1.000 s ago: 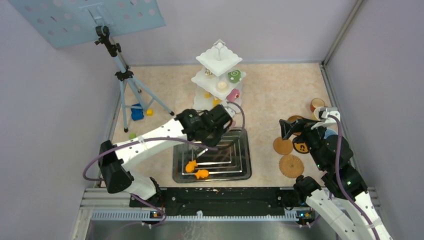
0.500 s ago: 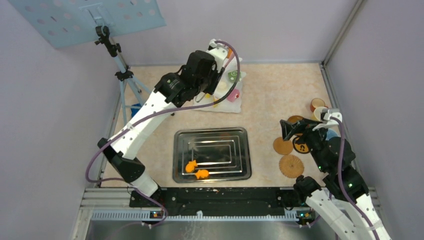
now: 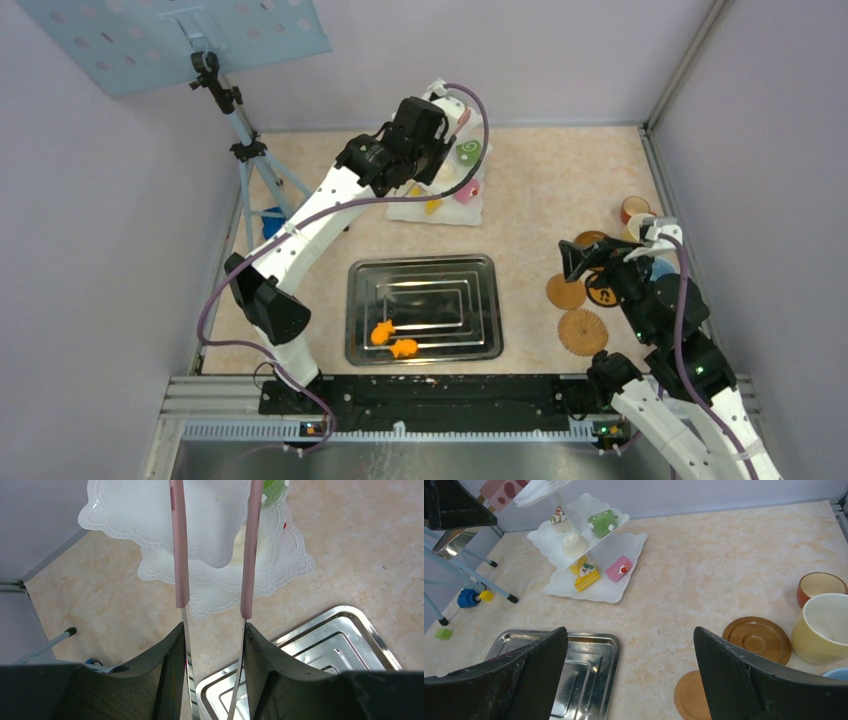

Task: Serve the afternoon tea

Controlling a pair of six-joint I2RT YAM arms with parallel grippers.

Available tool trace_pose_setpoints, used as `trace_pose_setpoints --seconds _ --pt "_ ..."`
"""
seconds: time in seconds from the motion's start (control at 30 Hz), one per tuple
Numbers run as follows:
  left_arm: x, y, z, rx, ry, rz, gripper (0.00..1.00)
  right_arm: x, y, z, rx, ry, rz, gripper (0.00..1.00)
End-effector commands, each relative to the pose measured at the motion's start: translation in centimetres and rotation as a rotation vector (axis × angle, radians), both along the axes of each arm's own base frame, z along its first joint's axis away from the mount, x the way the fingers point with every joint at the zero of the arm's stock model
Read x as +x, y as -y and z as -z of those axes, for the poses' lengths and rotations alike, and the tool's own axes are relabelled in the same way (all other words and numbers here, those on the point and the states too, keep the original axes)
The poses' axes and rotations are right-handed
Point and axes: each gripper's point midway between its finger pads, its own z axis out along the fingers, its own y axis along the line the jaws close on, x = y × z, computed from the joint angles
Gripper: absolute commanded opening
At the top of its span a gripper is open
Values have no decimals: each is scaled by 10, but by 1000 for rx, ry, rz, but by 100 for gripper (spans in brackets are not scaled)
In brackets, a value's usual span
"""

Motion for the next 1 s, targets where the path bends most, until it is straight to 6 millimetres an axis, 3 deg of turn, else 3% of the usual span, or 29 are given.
trace_pose_setpoints --seconds 0.0,0.13,0.33,0.53,0.63,0.7,0.8,0.97 --pt "2 -2 -15 -25 50 -13 45 0 -5 -9 22 32 -20 94" --pt "2 -4 -15 -23 51 -22 53 0 -5 -9 22 31 -20 94" --pt "-1 -5 -21 -31 55 -18 57 0 -5 -8 21 29 -21 94" --pt "-15 -8 -43 -87 63 2 57 1 -5 -7 19 27 -23 94" --pt "-37 -14 -59 -147 58 33 58 0 -6 -8 20 29 -25 94" --pt "-54 -22 -57 -158 33 47 59 1 -6 -8 21 30 -26 94" --pt "-84 -37 -41 -182 -48 24 60 0 -7 -9 23 33 -31 95" --pt "-139 -68 5 -172 -243 -38 61 0 -10 -9 23 35 -49 95"
